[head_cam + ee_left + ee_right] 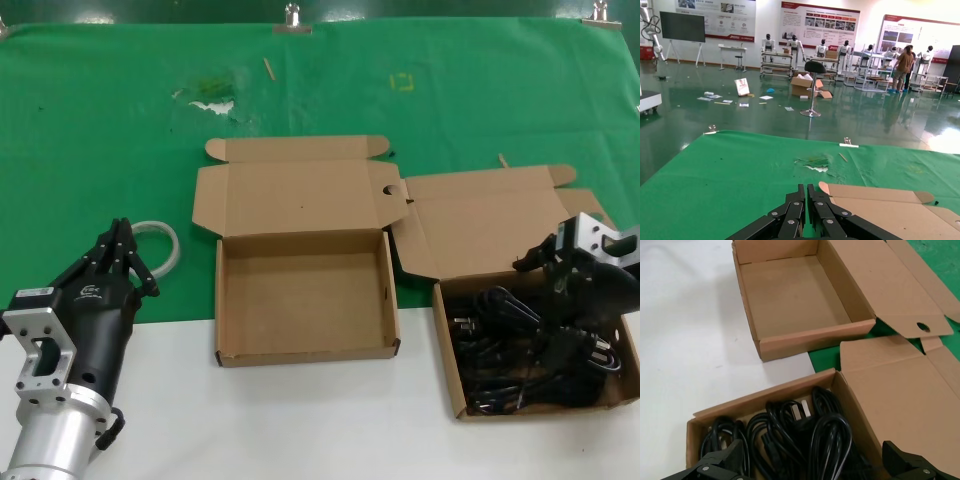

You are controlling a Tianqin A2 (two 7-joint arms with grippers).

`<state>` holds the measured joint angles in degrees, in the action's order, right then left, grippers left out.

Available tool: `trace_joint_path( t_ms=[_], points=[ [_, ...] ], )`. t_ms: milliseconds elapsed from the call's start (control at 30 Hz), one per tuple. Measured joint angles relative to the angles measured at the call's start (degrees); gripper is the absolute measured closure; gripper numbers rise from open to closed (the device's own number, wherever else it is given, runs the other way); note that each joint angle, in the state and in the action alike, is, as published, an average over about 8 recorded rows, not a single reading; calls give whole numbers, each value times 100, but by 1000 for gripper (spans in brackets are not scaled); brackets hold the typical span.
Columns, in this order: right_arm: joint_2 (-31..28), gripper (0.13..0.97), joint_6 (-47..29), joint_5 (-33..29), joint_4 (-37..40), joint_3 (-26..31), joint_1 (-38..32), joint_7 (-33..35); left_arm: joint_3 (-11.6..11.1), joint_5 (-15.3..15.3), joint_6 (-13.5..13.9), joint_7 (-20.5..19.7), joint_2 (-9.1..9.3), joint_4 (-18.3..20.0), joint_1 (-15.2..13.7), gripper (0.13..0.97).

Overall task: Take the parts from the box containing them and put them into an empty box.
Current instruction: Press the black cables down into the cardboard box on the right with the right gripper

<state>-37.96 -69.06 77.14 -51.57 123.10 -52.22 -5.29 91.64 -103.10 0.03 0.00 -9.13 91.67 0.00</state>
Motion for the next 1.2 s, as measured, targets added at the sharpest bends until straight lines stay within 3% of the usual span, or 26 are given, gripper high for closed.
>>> trace_joint_path(
  t_ms=[700,1000,1200],
  points=[
    [285,206,350,-28,483,-3,-10,647,0,0,0,0,0,0,0,941],
    [207,337,319,1,552,-51,-72,745,0,0,0,0,0,0,0,941],
    [165,484,326,31,525,-85,-49,773,0,0,0,0,0,0,0,941]
  ],
)
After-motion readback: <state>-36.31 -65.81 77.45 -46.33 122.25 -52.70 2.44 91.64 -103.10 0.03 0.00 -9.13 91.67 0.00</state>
